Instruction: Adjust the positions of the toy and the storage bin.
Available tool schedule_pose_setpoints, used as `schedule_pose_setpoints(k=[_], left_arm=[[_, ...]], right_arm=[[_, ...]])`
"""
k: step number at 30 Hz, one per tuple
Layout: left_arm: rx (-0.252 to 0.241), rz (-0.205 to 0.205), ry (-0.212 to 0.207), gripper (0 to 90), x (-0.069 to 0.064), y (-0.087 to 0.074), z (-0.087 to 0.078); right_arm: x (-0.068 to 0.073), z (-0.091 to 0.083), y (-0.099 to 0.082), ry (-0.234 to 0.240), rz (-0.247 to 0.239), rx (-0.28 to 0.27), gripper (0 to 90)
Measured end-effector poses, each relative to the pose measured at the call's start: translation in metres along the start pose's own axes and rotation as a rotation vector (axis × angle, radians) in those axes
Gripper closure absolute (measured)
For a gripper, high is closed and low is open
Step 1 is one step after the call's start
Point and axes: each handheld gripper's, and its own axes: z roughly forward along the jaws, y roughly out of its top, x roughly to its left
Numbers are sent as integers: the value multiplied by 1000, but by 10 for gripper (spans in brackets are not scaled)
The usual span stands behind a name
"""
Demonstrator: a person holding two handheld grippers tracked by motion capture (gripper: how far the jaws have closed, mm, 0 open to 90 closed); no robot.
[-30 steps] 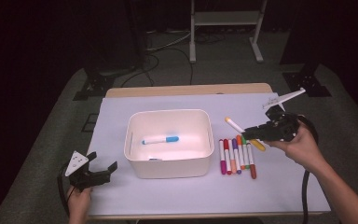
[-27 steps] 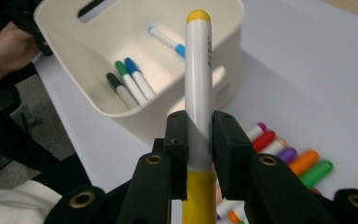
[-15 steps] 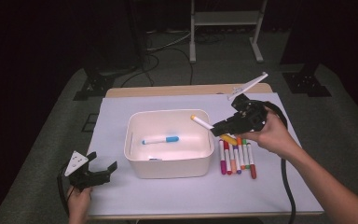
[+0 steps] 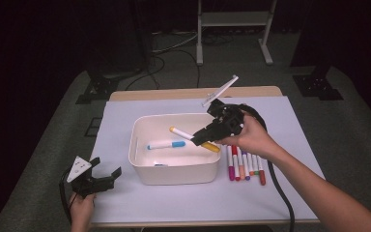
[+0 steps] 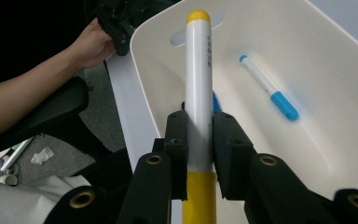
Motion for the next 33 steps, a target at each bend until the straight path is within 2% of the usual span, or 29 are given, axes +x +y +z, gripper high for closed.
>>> schedule_pose_setpoints(k=[10, 33], left_arm=[[-1, -3, -2, 5, 0, 0, 0], [-8, -1, -4, 6, 0, 0, 0]], right_arm=[[2, 38, 17, 53, -36, 49, 758], [-7, 106, 24, 74, -67, 170, 757]])
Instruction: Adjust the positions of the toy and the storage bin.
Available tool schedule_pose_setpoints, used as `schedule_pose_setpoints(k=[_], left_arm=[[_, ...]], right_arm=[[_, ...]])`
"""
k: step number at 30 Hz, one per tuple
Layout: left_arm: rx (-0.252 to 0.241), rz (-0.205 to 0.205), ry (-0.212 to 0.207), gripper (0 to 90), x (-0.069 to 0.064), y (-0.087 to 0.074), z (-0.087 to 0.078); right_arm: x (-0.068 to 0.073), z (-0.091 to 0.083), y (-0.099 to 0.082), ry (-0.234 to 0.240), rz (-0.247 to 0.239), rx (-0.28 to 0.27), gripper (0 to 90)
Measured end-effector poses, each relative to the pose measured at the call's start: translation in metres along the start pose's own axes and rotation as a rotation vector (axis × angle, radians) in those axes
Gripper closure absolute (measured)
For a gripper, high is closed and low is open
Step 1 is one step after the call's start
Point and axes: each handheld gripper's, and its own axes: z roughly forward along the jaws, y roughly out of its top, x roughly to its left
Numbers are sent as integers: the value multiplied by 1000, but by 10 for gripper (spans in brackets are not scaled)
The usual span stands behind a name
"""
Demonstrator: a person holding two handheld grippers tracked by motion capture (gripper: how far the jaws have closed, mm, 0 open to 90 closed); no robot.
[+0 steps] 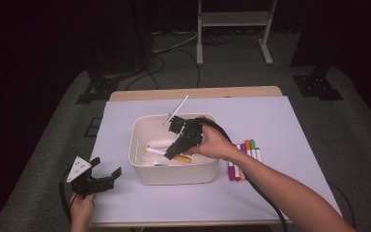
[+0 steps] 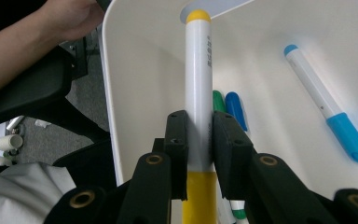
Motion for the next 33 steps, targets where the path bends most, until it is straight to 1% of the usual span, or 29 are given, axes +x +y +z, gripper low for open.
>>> schedule_pose_setpoints(k=[4, 5, 10, 19, 21, 24, 26, 32, 33], left_arm=[[-1, -2, -1, 6, 0, 0, 0], [-1, -2, -1, 5, 0, 0, 0], [-3, -3, -2, 5, 0, 0, 0], [-3, -5, -1, 6, 1, 0, 0], [-3, -5, -1, 6, 1, 0, 0], [-3, -5, -2, 5, 1, 0, 0], [-3, -5, -2, 6, 1, 0, 0], [-4, -5, -3, 5, 1, 0, -1], [-4, -4, -3, 5, 1, 0, -1]], right_arm=[[0, 12, 2, 3, -13, 34, 757], [0, 15, 2, -2, -20, 39, 757], [-2, 25, 3, -2, -18, 68, 757], [-4, 35, 3, -17, -27, 110, 756], [-4, 37, 3, -12, -28, 124, 751], [-3, 40, 4, -34, -32, 151, 738], [-3, 40, 4, -38, -27, 152, 713], [-1, 37, 4, -47, -30, 146, 703], [-1, 36, 3, -46, -32, 136, 699]])
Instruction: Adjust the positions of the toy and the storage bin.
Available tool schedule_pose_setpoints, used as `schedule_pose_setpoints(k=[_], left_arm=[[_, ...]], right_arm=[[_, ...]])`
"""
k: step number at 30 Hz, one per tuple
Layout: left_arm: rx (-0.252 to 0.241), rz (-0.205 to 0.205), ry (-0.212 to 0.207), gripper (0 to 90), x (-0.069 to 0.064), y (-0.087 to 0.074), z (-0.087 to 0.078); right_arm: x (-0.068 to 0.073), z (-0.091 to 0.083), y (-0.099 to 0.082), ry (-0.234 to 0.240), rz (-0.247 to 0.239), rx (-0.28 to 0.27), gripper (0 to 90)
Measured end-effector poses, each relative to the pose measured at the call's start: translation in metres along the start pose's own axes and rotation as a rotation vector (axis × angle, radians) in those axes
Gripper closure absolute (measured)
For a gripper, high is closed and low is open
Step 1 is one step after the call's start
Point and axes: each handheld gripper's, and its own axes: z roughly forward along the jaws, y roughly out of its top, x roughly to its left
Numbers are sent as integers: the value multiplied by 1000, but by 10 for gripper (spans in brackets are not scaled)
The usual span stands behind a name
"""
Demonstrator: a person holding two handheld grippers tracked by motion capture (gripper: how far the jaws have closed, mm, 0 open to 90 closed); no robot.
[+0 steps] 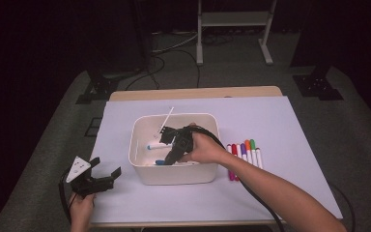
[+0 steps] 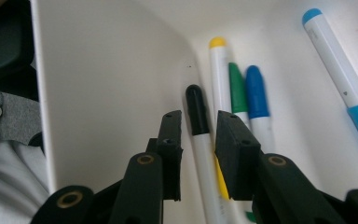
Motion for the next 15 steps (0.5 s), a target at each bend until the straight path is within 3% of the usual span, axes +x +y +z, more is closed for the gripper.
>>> schedule_pose_setpoints(k=[6, 15], left_arm=[[-1, -1, 0, 5, 0, 0, 0], [3, 2, 1, 5, 0, 0, 0]], right_arm=[[4, -16, -6, 6, 3, -51, 659], [8, -59, -26, -4, 30, -170, 578]])
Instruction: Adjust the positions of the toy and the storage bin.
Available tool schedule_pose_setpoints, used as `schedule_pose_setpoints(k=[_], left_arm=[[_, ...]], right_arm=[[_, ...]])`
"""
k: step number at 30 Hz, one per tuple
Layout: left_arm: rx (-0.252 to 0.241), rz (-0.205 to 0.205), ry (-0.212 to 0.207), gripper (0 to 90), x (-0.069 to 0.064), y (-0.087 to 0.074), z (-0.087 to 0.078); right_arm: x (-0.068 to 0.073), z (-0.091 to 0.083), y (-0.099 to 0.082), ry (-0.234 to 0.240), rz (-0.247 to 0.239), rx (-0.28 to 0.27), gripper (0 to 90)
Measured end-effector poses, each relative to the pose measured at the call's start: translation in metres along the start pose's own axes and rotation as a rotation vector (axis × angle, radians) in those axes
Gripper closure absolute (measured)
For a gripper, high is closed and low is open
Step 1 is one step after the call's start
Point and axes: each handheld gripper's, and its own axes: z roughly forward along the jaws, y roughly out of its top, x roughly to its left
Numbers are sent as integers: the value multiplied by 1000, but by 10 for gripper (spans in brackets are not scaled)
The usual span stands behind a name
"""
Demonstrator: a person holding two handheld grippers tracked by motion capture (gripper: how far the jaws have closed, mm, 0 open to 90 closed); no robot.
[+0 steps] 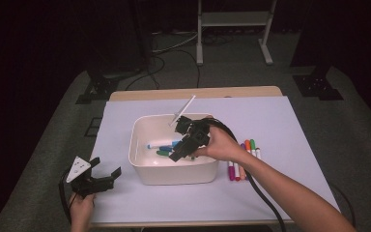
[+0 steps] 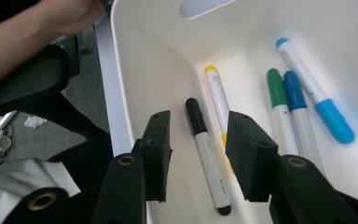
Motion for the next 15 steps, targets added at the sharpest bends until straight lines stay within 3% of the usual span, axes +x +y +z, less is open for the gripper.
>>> schedule_pose_setpoints(k=[6, 15], left_arm=[[0, 1, 0, 6, -1, 0, 0], [1, 1, 2, 6, -1, 0, 0]], right_arm=[[1, -33, -15, -31, 18, -76, 548], [-5, -75, -49, -93, 67, -143, 482]])
